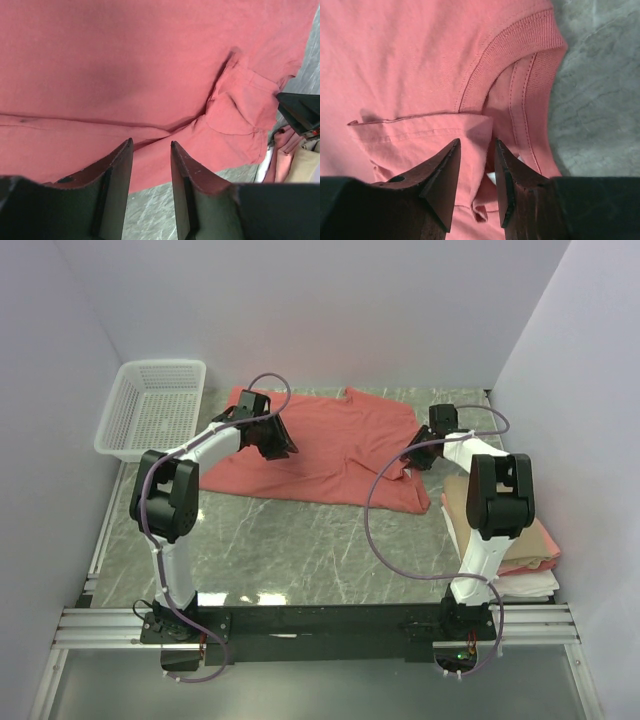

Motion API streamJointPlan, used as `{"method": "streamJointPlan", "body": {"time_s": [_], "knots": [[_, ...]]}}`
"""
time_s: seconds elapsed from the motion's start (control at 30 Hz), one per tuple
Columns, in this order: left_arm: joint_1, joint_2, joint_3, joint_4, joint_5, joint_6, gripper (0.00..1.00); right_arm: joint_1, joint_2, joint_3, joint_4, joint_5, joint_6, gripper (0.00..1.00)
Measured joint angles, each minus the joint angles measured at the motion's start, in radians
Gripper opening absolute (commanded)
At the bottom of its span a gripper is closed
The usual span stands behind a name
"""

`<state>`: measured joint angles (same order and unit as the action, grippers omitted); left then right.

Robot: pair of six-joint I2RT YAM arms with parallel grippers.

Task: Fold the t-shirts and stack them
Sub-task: Fold the tshirt

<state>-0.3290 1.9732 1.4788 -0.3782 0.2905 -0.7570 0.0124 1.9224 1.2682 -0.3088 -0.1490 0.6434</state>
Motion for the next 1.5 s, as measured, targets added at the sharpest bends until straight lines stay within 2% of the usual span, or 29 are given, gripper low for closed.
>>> {"method": "streamJointPlan", "body": {"time_s": [0.13,0.23,0.27,0.3,0.47,0.7,0.9,1.13,1.3,1.5], "knots": [[-0.002,0.003,0.01,0.001,0.001,-0.001,0.41,0.0,0.015,-0.001,0.009,-0.011,0.012,0.36],[-0.002,0.003,0.014,0.006,0.002,-0.007,0.4,0.0,0.016,0.0,0.021,-0.014,0.017,0.22],[-0.002,0.003,0.014,0.008,0.002,-0.008,0.4,0.0,0.017,0.0,0.023,-0.015,0.019,0.13],[-0.002,0.003,0.014,0.008,0.002,-0.008,0.41,0.0,0.021,0.003,0.024,-0.016,0.017,0.09],[-0.005,0.003,0.014,0.008,0.002,-0.015,0.4,0.0,0.053,0.036,0.033,-0.027,0.0,0.0],[-0.009,0.003,0.013,0.008,0.002,-0.015,0.4,0.011,0.055,0.048,0.106,-0.058,-0.066,0.0],[-0.009,-0.001,-0.007,0.014,0.002,-0.014,0.4,0.067,-0.001,0.024,0.188,-0.053,-0.16,0.0],[-0.009,-0.002,-0.015,0.014,0.001,-0.014,0.4,0.16,-0.081,-0.003,0.259,0.023,-0.248,0.0],[-0.009,-0.008,-0.016,0.011,0.0,-0.011,0.4,0.156,-0.092,-0.056,0.3,0.089,-0.249,0.0],[-0.009,-0.015,-0.022,0.007,0.0,-0.01,0.4,0.14,-0.067,-0.029,0.235,0.166,-0.217,0.02]]}}
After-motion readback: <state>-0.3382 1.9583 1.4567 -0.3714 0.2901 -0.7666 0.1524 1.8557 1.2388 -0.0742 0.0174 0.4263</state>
